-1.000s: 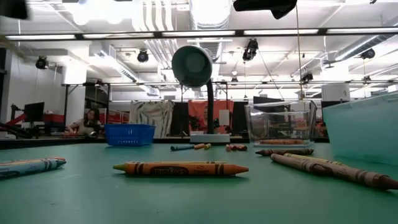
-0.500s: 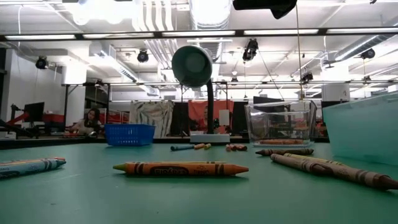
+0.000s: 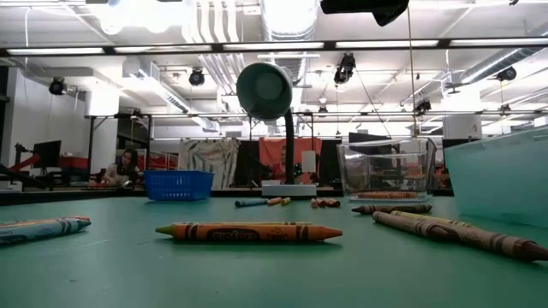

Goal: Sort crayons
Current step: Put the yellow crayon into the red bin, then put the blue crayon into the green bin

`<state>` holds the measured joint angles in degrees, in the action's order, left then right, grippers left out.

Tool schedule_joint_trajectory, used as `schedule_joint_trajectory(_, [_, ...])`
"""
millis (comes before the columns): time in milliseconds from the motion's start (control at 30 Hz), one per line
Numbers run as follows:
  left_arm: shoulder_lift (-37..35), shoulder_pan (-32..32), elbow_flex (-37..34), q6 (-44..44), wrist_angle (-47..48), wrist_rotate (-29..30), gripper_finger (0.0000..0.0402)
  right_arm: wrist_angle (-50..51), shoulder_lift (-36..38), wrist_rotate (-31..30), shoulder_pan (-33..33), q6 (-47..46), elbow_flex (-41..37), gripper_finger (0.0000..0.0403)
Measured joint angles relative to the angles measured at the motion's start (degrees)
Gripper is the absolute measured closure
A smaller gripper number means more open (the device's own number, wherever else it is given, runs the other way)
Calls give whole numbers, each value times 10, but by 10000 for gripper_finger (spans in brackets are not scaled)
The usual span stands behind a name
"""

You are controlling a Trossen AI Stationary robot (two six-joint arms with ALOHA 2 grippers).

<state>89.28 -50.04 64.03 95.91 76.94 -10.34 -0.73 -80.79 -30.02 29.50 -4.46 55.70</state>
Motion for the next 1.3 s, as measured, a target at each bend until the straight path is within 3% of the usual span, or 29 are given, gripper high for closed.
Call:
schedule_joint_trajectory(300, [60,0,0,-39,-3,0,374,0,0,0,0,0,0,296])
schedule_joint_trajectory(867, [66,0,0,-43,-3,-9,368,0,0,0,0,0,0,296])
schedule_joint_trajectory(1300, [63,0,25,-55,4,3,265,0,0,0,0,0,0,296])
